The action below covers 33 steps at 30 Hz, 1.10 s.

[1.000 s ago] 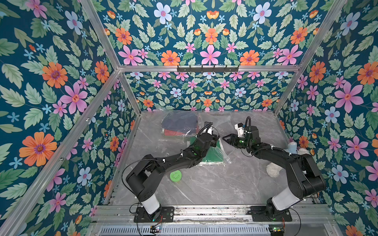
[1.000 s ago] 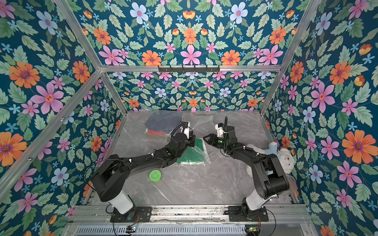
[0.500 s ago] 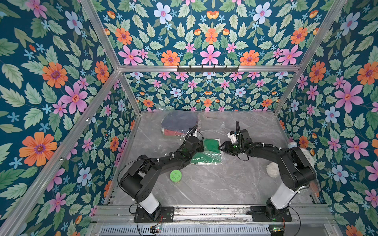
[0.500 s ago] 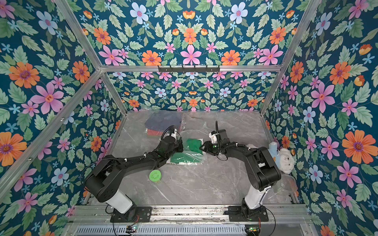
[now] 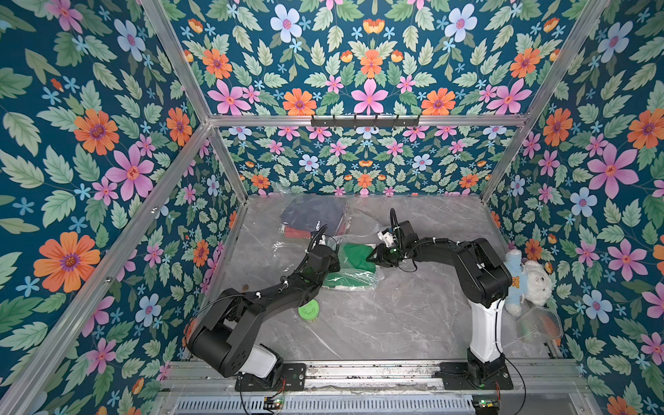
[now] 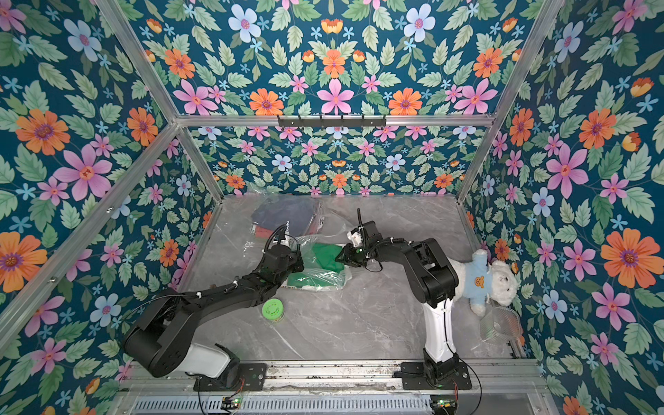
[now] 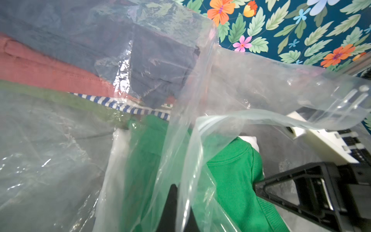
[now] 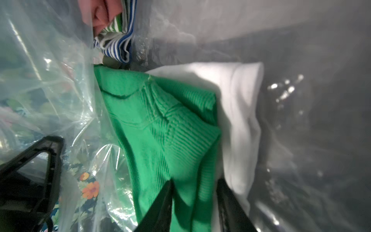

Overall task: Take the tank top out of the vacuum bag
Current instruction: Take out the tank top from the vacuum bag.

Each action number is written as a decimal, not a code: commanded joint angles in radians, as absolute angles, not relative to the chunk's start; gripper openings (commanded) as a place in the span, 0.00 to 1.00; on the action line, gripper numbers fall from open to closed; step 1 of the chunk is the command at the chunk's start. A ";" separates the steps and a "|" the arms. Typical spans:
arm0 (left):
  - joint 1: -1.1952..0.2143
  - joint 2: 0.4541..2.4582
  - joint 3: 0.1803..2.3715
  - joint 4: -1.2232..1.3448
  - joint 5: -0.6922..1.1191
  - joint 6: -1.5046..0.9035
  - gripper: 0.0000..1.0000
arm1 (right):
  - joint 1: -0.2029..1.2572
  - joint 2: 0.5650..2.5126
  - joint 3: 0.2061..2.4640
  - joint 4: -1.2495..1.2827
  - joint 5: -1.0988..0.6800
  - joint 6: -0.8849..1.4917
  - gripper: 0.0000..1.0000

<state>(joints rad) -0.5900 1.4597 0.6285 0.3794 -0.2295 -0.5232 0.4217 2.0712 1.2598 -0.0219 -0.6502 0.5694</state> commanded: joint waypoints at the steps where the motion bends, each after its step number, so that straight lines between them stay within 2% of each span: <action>1: -0.589 1.470 0.629 0.368 -0.222 -0.509 0.00 | 0.419 2.039 1.280 -0.060 -0.631 0.508 0.40; 5: -0.596 1.557 0.692 0.359 -0.141 -0.477 0.00 | 0.419 1.915 1.194 -0.020 -0.612 0.503 0.48; 10: -0.603 1.598 0.688 0.435 -0.071 -0.446 0.00 | 0.418 1.825 1.042 0.086 -0.667 0.637 0.60; 17: -0.604 1.607 0.658 0.517 0.042 -0.418 0.00 | 0.420 1.808 0.881 0.270 -0.752 0.851 0.59; 20: -0.604 1.615 0.661 0.524 0.060 -0.414 0.00 | 0.421 1.841 0.870 0.337 -0.785 0.890 0.54; 22: -0.604 1.620 0.661 0.531 0.066 -0.416 0.00 | 0.422 1.860 0.883 0.363 -0.810 0.902 0.48; 25: -0.604 1.616 0.654 0.526 0.054 -0.425 0.00 | 0.428 1.855 0.900 0.347 -0.812 0.878 0.45; 27: -0.604 1.611 0.649 0.528 0.043 -0.426 0.00 | 0.428 1.850 0.909 0.315 -0.798 0.848 0.44; 30: -0.604 1.611 0.647 0.532 0.041 -0.428 0.00 | 0.429 1.864 0.926 0.299 -0.799 0.832 0.50; 33: -0.604 1.613 0.644 0.540 0.049 -0.432 0.00 | 0.431 1.889 0.968 0.235 -0.783 0.794 0.52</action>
